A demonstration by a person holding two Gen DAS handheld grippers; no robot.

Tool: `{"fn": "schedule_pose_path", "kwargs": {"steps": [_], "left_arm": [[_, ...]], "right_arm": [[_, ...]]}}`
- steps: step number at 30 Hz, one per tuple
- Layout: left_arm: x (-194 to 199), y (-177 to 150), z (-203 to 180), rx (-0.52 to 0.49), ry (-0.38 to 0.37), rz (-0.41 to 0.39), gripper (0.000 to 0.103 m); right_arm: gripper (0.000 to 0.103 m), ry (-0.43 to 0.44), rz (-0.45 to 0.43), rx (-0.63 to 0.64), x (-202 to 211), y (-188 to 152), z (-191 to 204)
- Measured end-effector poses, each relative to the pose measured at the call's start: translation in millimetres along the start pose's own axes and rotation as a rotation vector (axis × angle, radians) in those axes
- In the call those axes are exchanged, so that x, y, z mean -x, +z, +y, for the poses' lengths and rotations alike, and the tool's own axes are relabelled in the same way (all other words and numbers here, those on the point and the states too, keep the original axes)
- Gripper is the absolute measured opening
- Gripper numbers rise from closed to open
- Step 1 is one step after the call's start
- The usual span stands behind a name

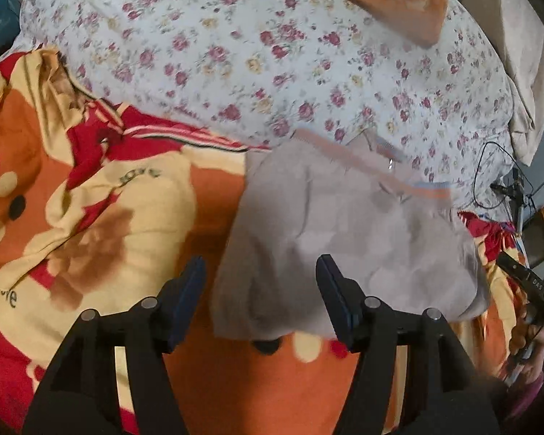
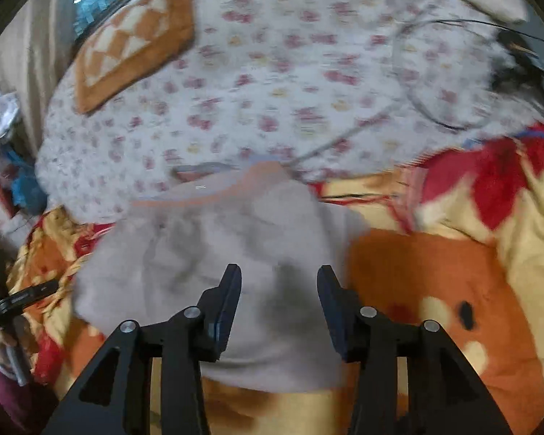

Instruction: Fold large clothes

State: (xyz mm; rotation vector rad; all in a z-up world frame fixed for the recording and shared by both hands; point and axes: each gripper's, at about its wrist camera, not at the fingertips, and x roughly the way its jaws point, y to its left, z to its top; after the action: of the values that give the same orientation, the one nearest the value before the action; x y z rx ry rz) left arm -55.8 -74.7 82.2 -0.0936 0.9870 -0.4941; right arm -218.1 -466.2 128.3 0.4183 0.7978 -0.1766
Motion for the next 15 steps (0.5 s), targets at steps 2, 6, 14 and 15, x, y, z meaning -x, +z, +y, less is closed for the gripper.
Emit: {"fn": "schedule_pose_path", "kwargs": {"steps": [2, 6, 14, 15], "left_arm": [[-11, 5, -8, 0.021, 0.018, 0.002, 0.064], [-51, 2, -23, 0.006, 0.087, 0.048, 0.064], [-86, -6, -18, -0.062, 0.178, 0.083, 0.074], [-87, -5, -15, -0.055, 0.18, 0.091, 0.074]], "right_arm": [[0.046, 0.063, 0.041, 0.017, -23, 8, 24], [0.046, 0.069, 0.112, 0.123, -87, 13, 82], [0.044, -0.191, 0.181, 0.215, -202, 16, 92], [0.045, -0.181, 0.177, 0.199, -206, 15, 88]]}}
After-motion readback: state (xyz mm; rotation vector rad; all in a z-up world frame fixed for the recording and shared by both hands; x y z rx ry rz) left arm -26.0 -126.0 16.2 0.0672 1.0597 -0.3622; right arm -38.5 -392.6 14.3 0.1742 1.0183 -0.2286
